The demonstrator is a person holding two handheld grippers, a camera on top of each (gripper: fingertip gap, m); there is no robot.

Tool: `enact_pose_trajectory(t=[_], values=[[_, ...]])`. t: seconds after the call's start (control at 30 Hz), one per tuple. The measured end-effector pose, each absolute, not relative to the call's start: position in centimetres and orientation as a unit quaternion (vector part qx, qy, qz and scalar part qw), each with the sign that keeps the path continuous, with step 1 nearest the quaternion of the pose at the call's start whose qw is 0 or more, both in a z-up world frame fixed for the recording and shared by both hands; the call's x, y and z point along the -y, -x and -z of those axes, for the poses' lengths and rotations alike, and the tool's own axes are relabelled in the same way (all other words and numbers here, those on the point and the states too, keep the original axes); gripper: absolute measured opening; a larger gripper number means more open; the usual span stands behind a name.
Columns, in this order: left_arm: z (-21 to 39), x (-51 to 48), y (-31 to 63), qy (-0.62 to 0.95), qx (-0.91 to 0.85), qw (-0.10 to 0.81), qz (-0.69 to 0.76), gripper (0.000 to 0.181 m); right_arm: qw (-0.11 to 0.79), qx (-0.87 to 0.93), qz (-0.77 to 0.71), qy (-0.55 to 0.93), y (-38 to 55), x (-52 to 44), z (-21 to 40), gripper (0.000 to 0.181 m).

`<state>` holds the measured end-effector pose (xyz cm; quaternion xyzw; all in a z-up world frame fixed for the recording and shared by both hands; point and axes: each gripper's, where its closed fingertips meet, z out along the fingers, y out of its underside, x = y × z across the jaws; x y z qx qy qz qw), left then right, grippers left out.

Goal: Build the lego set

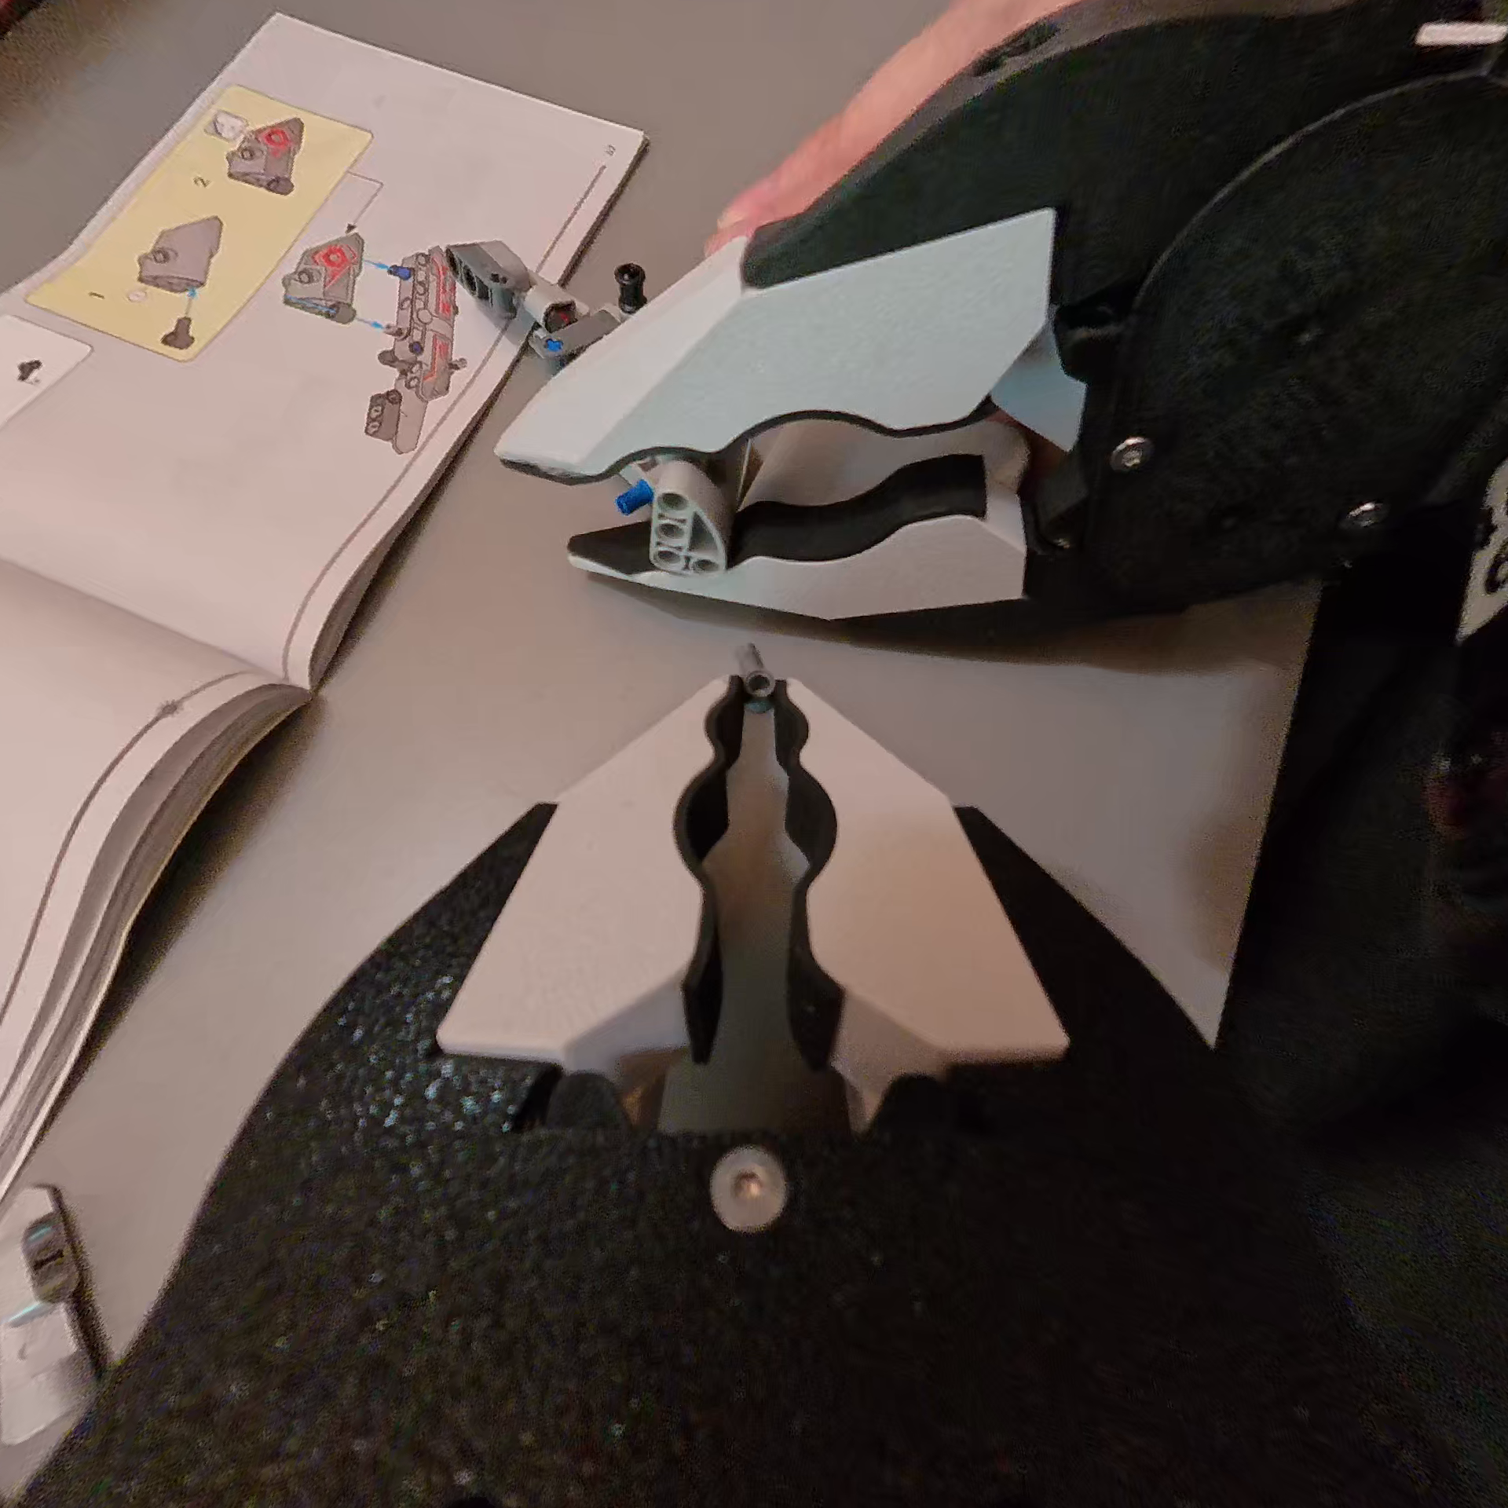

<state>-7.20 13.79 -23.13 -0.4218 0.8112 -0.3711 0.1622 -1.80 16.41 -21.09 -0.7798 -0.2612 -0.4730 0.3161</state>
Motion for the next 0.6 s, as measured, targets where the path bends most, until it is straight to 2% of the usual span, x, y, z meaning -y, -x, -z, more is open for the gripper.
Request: enact_pose_trajectory(t=[0.6], values=[[23.07, -13.89, 7.16, 0.436, -0.802, 0.124, 0.389, 0.005, 0.317, 0.262, 0.472, 0.78, 1.82, -16.41, 21.1, 0.023]])
